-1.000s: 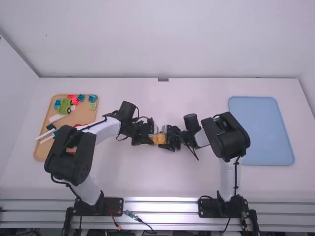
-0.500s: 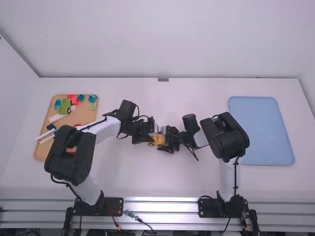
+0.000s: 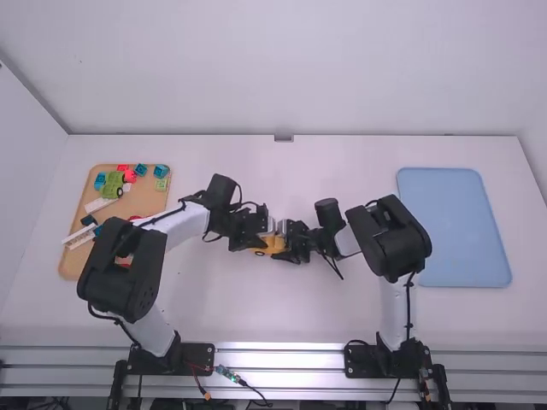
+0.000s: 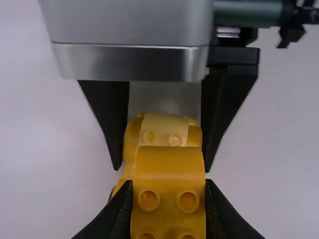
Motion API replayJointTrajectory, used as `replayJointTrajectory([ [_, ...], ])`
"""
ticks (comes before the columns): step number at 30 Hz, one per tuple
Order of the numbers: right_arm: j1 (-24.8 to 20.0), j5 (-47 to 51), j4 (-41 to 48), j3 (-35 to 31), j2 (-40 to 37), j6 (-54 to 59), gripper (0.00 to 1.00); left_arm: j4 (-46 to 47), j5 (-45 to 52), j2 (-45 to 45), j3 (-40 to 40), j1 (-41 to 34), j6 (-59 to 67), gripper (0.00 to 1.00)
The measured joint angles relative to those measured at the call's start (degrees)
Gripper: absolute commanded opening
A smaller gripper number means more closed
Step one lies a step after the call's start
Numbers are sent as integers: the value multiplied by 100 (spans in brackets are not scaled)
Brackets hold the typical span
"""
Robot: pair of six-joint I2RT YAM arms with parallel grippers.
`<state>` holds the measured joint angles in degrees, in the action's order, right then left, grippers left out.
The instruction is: Assemble lego blocks to make yellow taxi
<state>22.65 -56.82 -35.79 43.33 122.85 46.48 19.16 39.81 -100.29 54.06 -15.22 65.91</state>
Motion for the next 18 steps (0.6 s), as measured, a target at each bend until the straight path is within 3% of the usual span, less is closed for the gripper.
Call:
replayJointTrajectory([
  [10, -7, -35, 138, 26, 0, 50, 52, 33, 26, 0, 0, 0, 299, 2],
  [18, -7, -232, 1440, 525, 0, 634, 49, -474, 57, 0, -76, 0, 337, 2],
])
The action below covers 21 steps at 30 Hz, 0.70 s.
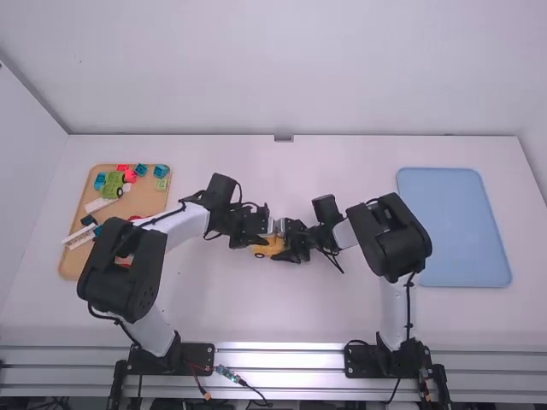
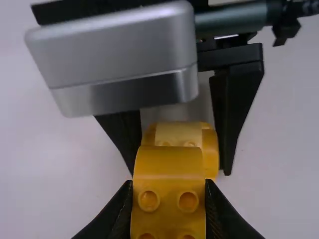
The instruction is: Assemble lego blocks to make yellow taxi
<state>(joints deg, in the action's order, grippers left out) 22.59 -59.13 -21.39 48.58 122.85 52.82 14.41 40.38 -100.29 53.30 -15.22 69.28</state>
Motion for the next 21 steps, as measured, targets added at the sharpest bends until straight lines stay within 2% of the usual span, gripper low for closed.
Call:
replayJointTrajectory([
  [4, 2, -13, 310, 120, 0, 229, 49, -208, 2, 0, -98, 0, -210, 2],
  [13, 2, 24, 260, 122, 0, 376, 49, 138, 2, 0, -107, -22, -525, 2],
  [21, 2, 59, 223, 122, 0, 391, 49, 92, -17, 0, -107, -269, -533, 2],
])
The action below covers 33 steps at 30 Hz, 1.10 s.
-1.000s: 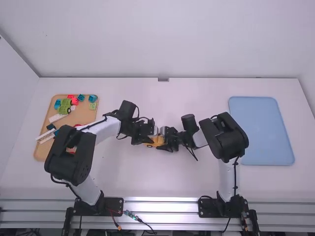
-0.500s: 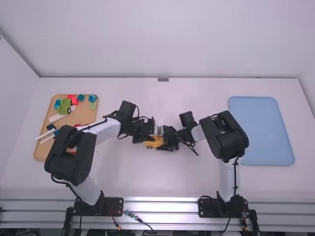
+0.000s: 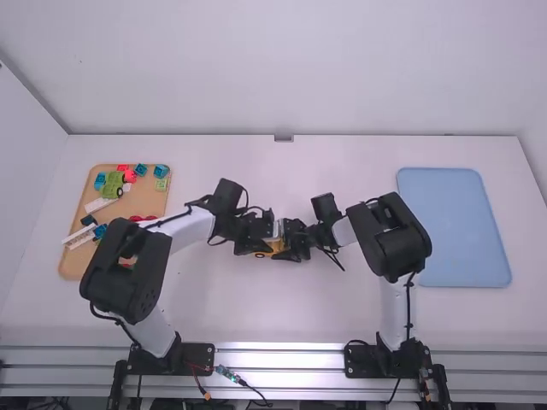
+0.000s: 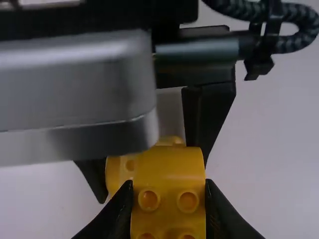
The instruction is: Assemble lego blocks to make yellow taxi
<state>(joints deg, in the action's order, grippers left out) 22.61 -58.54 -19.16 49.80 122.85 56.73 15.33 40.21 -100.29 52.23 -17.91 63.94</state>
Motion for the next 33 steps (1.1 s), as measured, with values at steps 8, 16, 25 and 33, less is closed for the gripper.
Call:
replayJointTrajectory([
  [8, 0, 2, -273, -101, 0, 87, 49, -166, -138, -66, 0, 2, -122, 2],
  [16, -50, -72, -549, -258, 0, 39, 49, -267, -223, -170, 37, 0, -210, 2],
  [25, -55, -129, -297, -219, 0, 68, 48, -262, -304, -192, 37, 0, -254, 2],
  [33, -55, -107, -363, -219, 0, 66, 48, -387, -256, -203, 31, 0, -271, 2],
])
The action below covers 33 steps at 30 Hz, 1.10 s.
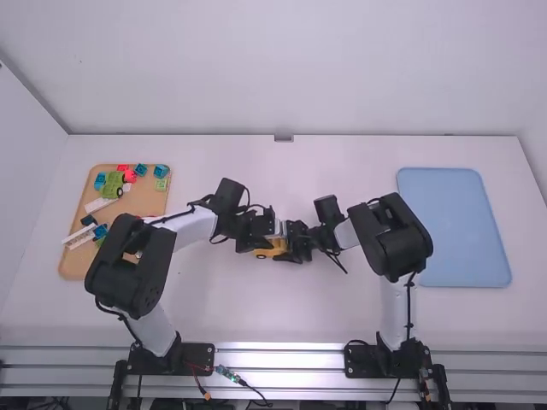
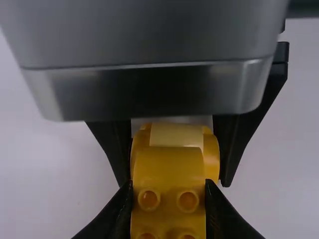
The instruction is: Assemble lego blocks to make yellow taxi
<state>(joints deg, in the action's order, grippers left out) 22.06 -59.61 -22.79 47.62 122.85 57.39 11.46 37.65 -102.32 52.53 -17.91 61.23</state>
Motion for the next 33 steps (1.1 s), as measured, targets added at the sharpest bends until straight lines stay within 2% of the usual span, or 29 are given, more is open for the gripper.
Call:
replayJointTrajectory([
  [33, -37, -33, 72, 11, 0, -22, 47, -13, -236, 2, -15, -236, 11, 2],
])
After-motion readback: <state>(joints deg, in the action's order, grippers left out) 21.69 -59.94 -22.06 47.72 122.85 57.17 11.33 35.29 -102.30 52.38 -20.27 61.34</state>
